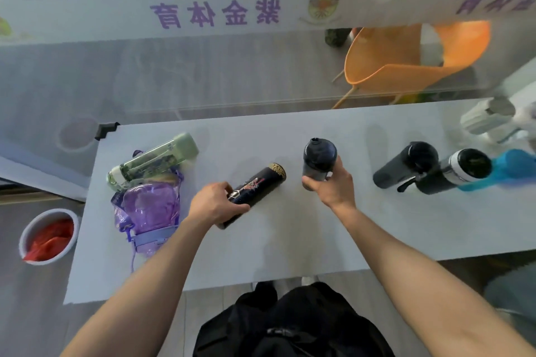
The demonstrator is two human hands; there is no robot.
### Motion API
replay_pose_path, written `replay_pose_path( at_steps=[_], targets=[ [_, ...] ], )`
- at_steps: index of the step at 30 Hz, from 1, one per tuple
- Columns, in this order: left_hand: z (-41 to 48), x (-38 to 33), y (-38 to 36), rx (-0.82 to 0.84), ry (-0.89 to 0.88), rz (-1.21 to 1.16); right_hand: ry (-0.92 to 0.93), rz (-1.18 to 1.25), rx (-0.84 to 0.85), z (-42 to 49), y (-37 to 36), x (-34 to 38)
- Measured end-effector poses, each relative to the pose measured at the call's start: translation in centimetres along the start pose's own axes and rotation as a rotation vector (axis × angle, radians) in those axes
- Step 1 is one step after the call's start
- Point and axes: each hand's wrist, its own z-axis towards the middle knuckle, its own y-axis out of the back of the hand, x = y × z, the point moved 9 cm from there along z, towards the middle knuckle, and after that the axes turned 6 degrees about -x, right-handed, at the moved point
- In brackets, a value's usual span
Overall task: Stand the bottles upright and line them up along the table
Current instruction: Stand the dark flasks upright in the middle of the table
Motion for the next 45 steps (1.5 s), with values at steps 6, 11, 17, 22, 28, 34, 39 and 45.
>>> replay_pose_path(
  at_steps=[6,11,17,22,28,34,39,45],
  targets=[
    [0.1,-8.4,4.4,-0.257,-0.203,-0.042,-0.016,0.069,-0.085,0.3,3.7,-3.8],
    [-0.9,-15.8,5.7,-0.382,-0.365,-0.127,0.013,0.082,-0.112,0.4,6.9,-5.6],
    [-1.4,-22.6,4.2,-0.379,-0.499,-0.096,0.032,0.110,-0.088,0.0,8.1,-7.6],
    [-2.0,-24.8,2.8,-0.392,-0.540,-0.041,0.006,0.102,-0.031,-1.0,7.0,-9.6],
    [-1.9,-24.2,2.6,-0.392,-0.502,-0.064,0.033,0.089,0.007,-1.5,6.2,-9.6],
    [-1.6,-23.9,2.5,-0.370,-0.486,-0.070,-0.026,-0.039,0.131,-1.4,5.5,-10.4],
    [-1.3,-22.3,2.8,-0.313,-0.431,-0.168,-0.084,-0.330,0.335,-3.2,6.1,-13.6],
    [-1.3,-15.4,2.6,-0.298,-0.286,-0.027,0.080,-0.757,0.735,-6.8,4.8,-12.6]
  ],
)
